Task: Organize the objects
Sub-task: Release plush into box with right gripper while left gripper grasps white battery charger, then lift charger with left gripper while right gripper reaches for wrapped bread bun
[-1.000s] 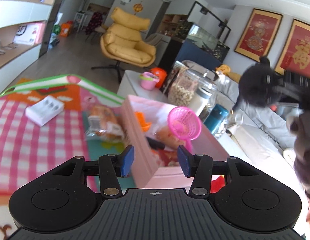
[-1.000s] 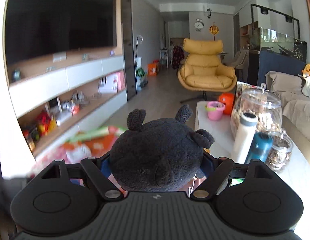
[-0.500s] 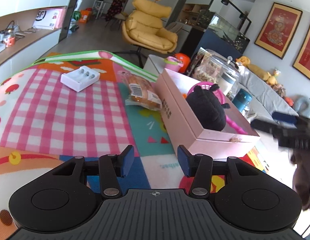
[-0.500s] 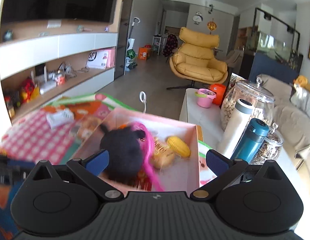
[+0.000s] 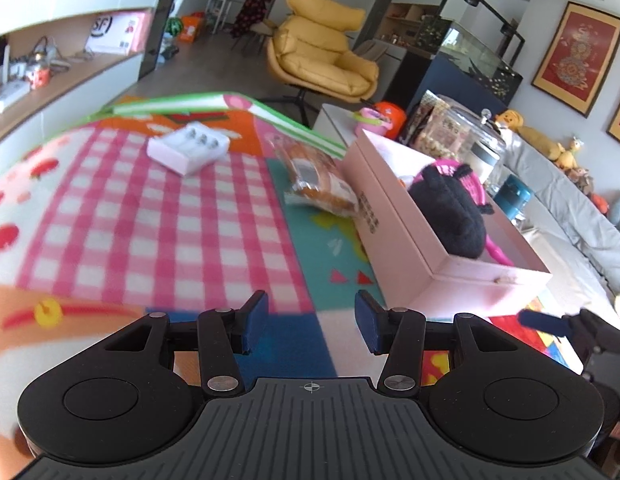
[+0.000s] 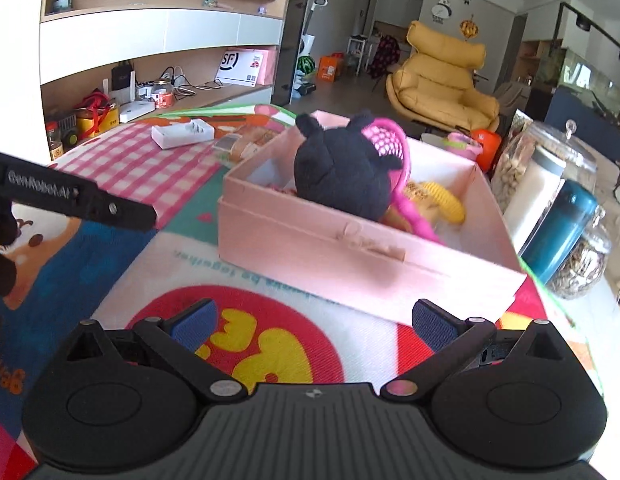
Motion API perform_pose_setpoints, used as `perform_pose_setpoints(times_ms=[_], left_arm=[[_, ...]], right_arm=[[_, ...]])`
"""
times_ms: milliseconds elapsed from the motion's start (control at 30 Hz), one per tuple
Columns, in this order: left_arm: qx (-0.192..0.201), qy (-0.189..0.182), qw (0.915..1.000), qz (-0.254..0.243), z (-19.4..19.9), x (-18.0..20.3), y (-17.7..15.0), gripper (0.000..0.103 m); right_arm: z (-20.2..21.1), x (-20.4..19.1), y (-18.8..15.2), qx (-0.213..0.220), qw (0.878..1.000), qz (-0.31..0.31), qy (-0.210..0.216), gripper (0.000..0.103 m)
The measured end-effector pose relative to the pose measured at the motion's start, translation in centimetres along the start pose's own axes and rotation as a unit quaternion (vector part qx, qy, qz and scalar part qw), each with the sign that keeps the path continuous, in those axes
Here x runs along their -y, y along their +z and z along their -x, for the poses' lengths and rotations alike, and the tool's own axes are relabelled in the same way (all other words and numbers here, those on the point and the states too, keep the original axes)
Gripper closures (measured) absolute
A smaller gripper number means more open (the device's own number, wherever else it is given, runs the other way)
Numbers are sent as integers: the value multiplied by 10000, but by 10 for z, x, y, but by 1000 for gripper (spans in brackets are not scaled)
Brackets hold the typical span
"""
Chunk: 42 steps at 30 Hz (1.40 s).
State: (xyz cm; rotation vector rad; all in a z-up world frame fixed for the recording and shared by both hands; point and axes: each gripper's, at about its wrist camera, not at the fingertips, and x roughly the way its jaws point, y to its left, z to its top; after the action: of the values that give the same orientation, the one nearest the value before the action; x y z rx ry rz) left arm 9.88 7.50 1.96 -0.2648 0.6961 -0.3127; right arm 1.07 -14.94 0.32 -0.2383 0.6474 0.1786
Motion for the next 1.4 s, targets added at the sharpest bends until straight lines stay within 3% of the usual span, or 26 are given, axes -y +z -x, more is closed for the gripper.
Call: perform_pose_setpoints(times_ms=[133, 267, 400, 533, 633, 733, 767, 900, 1000, 1067, 1167, 1400], left_arm=[[426, 474, 9945, -827, -5, -7, 36, 51], [402, 1054, 9812, -1569, -35, -23, 82, 51], [83, 973, 9871, -1265, -68, -57, 118, 51], [-442, 390, 9959, -685, -96, -90, 134, 51], [-430, 284, 9971, -552, -104, -96, 135, 51], [-610, 207, 9949, -780, -113, -89, 129, 50], [-657, 232, 9929, -961, -116, -84, 125, 46], [-478, 598, 9767, -2007, -117, -60, 108, 43], [-473, 683, 9811, -1748, -117, -61, 109, 42], [-397, 810, 9843, -1517, -115, -63, 109, 49], [-335, 913, 9867, -1301, -108, -59, 103, 49], [-460, 629, 9888, -1270, -63, -21, 54, 50]], right_arm=[[0, -1, -3, 55, 10000, 27, 53, 0], [-4, 1, -4, -98, 9999, -14, 104, 0], [-7, 1, -5, -170, 9997, -60, 177, 0], [-10, 6, -4, -224, 9992, -170, 291, 0], [-12, 7, -4, -251, 9989, -217, 345, 0], [-13, 7, -3, -263, 9987, -225, 370, 0], [-13, 7, -3, -268, 9987, -233, 378, 0], [-14, 8, -3, -284, 9985, -255, 396, 0], [-14, 9, -2, -315, 9982, -282, 421, 0], [-16, 11, -2, -355, 9977, -346, 465, 0], [-19, 17, -2, -453, 9958, -524, 602, 0], [-21, 17, 1, -573, 9950, -542, 614, 0]])
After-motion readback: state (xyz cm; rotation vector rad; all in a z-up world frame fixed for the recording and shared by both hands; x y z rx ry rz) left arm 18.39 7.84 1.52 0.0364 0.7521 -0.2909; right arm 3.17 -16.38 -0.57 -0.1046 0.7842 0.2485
